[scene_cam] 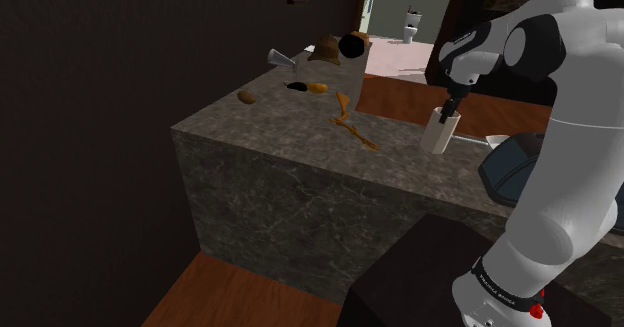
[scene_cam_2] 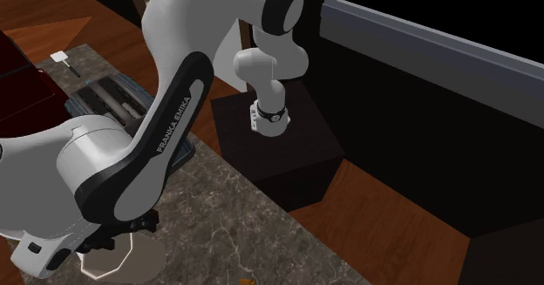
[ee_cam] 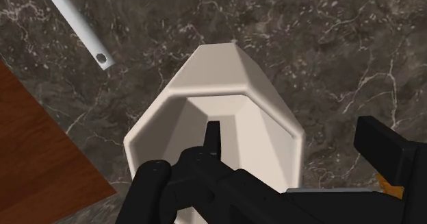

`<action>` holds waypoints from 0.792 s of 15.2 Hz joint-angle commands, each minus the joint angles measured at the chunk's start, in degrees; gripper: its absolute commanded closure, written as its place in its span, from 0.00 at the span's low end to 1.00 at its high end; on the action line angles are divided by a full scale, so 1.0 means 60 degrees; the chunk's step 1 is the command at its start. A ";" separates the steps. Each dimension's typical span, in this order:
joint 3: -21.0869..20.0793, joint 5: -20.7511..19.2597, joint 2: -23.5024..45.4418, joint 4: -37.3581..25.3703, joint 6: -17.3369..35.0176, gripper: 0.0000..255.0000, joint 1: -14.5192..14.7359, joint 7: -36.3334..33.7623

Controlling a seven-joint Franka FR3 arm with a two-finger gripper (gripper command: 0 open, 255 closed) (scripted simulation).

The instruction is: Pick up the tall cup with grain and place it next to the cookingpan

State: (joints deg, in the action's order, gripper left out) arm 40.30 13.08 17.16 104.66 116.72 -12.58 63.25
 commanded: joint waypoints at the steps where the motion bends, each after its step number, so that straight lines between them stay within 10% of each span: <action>1: -0.0001 0.0004 0.0006 -0.0003 0.0001 0.00 -0.0003 0.0003; 12: 0.0136 -0.0338 -0.0384 -0.0791 -0.1074 0.00 0.0063 -0.0224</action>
State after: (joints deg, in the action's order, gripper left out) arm 41.12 11.06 14.86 99.92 110.29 -12.21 61.92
